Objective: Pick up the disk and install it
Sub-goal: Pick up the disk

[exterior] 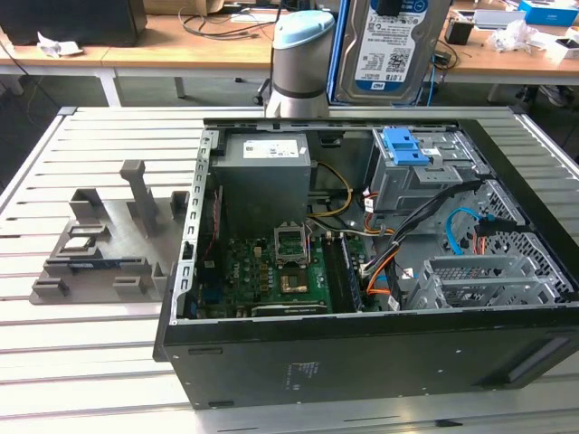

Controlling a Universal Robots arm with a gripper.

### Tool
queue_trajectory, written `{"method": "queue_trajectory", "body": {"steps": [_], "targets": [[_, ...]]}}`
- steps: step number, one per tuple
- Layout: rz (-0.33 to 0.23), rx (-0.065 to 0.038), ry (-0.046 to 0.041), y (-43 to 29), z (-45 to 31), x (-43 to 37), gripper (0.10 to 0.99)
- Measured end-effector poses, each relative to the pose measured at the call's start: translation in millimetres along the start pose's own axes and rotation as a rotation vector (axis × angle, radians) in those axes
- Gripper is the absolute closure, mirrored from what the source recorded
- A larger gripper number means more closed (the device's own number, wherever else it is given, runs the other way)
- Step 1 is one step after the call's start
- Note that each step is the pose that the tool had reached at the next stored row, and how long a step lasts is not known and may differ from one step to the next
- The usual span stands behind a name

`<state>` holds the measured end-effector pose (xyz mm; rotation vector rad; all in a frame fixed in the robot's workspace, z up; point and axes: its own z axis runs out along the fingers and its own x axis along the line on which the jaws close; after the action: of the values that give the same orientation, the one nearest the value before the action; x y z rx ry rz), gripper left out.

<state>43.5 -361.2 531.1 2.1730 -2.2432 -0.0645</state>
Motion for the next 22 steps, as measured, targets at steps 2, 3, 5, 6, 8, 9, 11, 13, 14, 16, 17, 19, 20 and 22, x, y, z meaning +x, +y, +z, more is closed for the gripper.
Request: {"method": "queue_trajectory", "body": {"steps": [2,3,5,6,8,9,11,13,14,16,17,19,20,22], "targets": [[0.000,0.000,0.0000,-0.1,0.0,2.1,0.722],[0.000,0.000,0.0001,-0.2,-0.1,3.9,0.722],[0.000,0.000,0.0000,-0.4,-0.1,6.5,0.722],[0.000,0.000,-0.0001,-0.5,-0.1,8.0,0.722],[0.000,0.000,0.0000,-0.6,-0.2,10.3,0.722],[0.000,0.000,0.0000,-0.7,-0.2,12.1,0.722],[0.000,0.000,0.0000,-0.8,-0.3,14.2,0.722],[0.000,0.000,0.0000,-0.9,-0.3,16.1,0.722],[0.000,0.000,0.0000,-1.0,-0.3,17.6,0.722],[0.000,0.000,0.0000,-1.2,-0.3,19.4,0.722],[0.000,0.000,0.0000,-1.2,-0.4,21.2,0.722],[0.000,0.000,-0.0001,-1.3,-0.4,24.3,0.722],[0.000,0.000,-0.0001,-1.3,-0.4,25.2,0.722],[0.000,0.000,0.0000,-1.4,-0.5,27.8,0.722]]}}
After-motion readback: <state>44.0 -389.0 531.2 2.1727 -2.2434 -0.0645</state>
